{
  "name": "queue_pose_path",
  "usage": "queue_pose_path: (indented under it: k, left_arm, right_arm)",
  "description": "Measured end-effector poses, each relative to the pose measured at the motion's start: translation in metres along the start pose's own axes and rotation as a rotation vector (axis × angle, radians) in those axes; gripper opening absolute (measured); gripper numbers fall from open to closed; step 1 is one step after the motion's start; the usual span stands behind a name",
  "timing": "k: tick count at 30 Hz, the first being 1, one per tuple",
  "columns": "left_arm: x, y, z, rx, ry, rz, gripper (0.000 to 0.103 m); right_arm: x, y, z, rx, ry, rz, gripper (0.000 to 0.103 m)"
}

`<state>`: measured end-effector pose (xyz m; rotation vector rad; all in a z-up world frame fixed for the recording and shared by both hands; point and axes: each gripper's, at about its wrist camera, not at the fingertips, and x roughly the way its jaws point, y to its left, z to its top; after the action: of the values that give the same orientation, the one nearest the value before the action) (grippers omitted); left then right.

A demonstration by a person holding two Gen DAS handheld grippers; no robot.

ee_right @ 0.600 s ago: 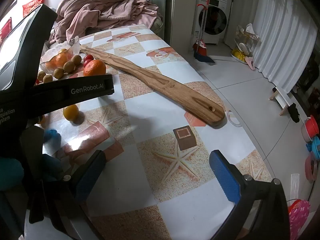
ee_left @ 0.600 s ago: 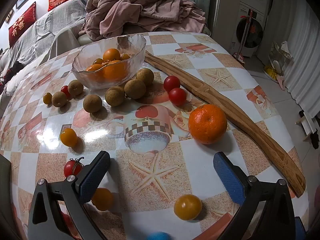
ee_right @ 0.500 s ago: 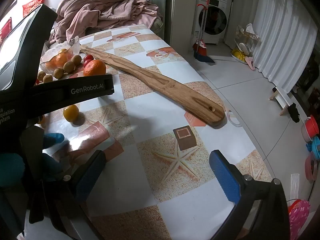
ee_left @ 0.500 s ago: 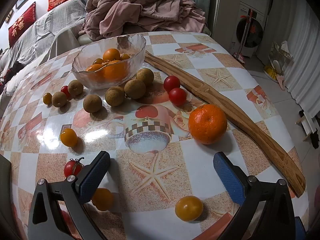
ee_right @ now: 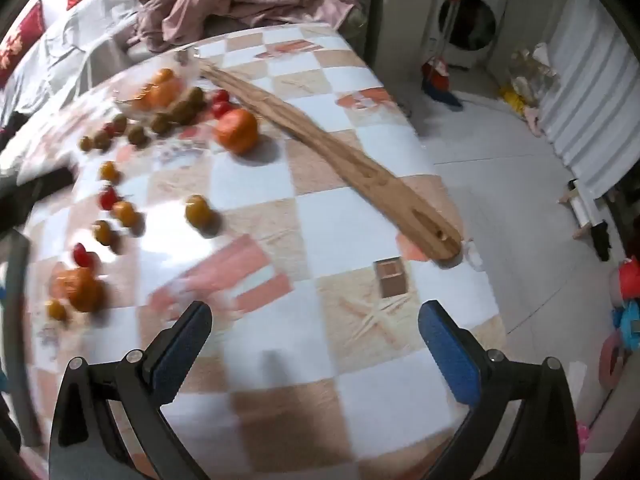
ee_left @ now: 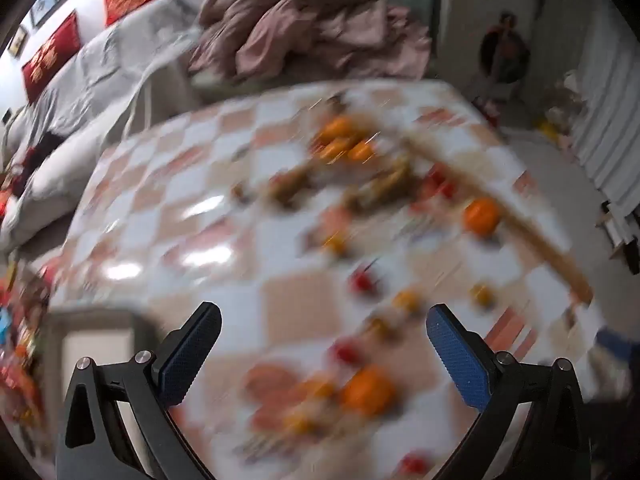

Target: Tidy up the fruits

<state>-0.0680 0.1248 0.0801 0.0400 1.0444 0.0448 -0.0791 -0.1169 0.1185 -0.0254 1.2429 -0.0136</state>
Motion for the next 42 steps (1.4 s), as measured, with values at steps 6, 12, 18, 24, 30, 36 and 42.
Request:
queue_pose_path:
  k: [6,12,18,24,30,36,42]
  left_arm:
    - [0.005,0.038,-0.045,-0.027,0.166,0.076,0.103]
    - [0.002,0.049,-0.054,-0.059,0.217,0.076,0.103]
    - [0.003,0.051,-0.055,-0.078,0.242,0.064,0.103]
    - [0.005,0.051,-0.055,-0.1,0.262,0.055,0.103]
    - [0.006,0.048,-0.056,-0.111,0.274,0.05,0.103]
    - [0.007,0.045,-0.056,-0.109,0.274,0.055,0.103]
    - [0.009,0.044,-0.057,-0.108,0.279,0.054,0.103]
  right_arm:
    - [-0.008,0.028,0.004,-0.02,0.07,0.059,0.103]
    - [-0.013,0.052,0.007,-0.062,0.109,0.086,0.103]
    - [-0.013,0.063,0.009,-0.086,0.136,0.103,0.103]
    - [-0.013,0.064,0.013,-0.098,0.141,0.108,0.103]
    - [-0.011,0.063,0.014,-0.096,0.145,0.11,0.103]
    - [-0.009,0.061,0.013,-0.098,0.148,0.111,0.103]
    - [-0.008,0.059,0.012,-0.093,0.153,0.112,0.103]
